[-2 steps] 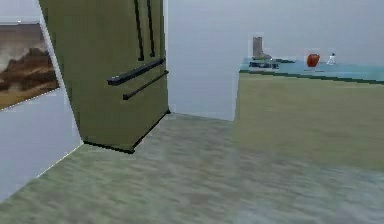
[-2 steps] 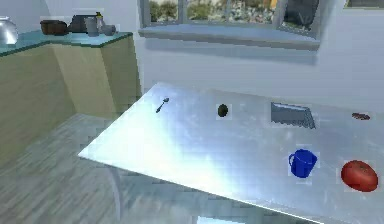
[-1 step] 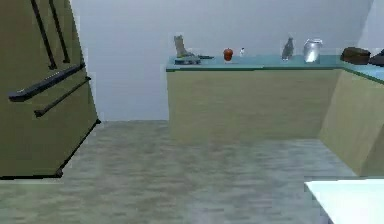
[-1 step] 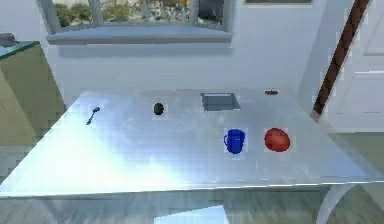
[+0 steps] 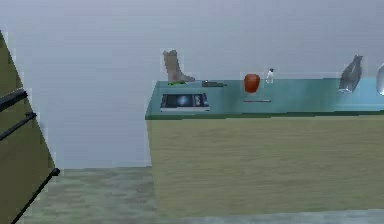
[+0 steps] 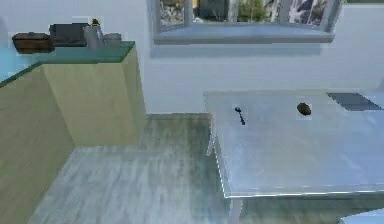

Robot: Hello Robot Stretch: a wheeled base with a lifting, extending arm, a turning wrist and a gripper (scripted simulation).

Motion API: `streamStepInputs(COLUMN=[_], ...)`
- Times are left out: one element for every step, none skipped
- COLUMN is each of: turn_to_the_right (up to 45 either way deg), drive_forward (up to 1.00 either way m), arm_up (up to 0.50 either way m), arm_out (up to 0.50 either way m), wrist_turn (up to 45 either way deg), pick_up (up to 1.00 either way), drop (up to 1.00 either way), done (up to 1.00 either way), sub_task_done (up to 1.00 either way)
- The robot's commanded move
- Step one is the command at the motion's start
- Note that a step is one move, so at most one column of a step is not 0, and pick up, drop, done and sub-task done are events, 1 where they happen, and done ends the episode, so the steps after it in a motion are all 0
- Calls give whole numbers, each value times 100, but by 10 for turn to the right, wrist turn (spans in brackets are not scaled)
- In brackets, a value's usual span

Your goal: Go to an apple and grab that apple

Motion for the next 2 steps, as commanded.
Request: streamStepInputs(turn_to_the_right=[60,0], drive_forward=[0,50], arm_up=[0,0], arm_out=[0,0], wrist_turn=[0,0], pick_up=[0,0], drop=[0,0], done=[0,0], sub_task_done=[0,0])
